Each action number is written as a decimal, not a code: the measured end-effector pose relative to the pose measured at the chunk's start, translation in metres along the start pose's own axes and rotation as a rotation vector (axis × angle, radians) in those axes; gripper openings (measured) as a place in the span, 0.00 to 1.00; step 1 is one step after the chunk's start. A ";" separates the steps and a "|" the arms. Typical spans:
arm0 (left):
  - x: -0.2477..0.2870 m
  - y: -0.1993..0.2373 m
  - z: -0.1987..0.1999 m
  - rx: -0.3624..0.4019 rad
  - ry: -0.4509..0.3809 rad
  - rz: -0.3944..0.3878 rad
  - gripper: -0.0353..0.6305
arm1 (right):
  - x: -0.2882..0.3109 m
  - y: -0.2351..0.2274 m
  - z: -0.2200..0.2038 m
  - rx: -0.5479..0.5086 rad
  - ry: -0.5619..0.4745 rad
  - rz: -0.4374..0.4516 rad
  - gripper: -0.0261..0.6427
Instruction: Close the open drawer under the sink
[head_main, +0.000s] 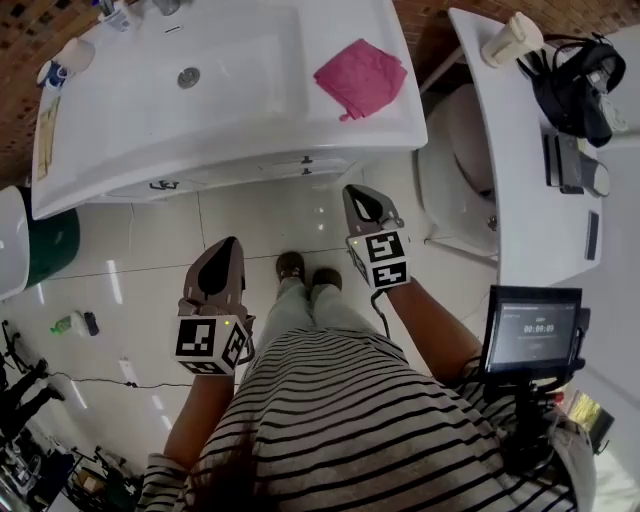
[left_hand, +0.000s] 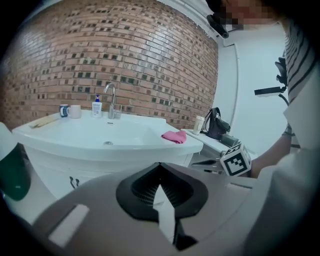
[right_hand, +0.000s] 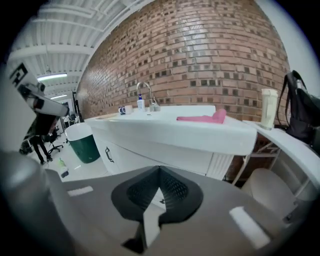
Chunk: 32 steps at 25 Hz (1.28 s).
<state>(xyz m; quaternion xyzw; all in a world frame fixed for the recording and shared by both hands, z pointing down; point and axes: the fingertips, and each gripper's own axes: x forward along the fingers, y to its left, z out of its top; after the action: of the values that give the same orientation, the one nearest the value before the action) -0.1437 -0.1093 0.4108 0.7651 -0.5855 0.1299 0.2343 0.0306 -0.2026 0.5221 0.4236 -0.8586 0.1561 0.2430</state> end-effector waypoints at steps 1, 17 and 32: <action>-0.010 -0.005 0.006 0.004 -0.007 0.007 0.07 | -0.018 0.005 0.008 0.010 -0.012 0.015 0.04; -0.194 -0.001 -0.011 -0.013 -0.146 0.085 0.07 | -0.223 0.126 0.030 0.032 -0.166 0.020 0.04; -0.417 0.028 -0.119 -0.015 -0.206 0.039 0.07 | -0.361 0.345 -0.015 0.062 -0.235 -0.024 0.04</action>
<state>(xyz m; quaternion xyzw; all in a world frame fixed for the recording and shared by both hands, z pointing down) -0.2783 0.2943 0.3210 0.7610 -0.6224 0.0508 0.1760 -0.0536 0.2438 0.3146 0.4563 -0.8708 0.1292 0.1294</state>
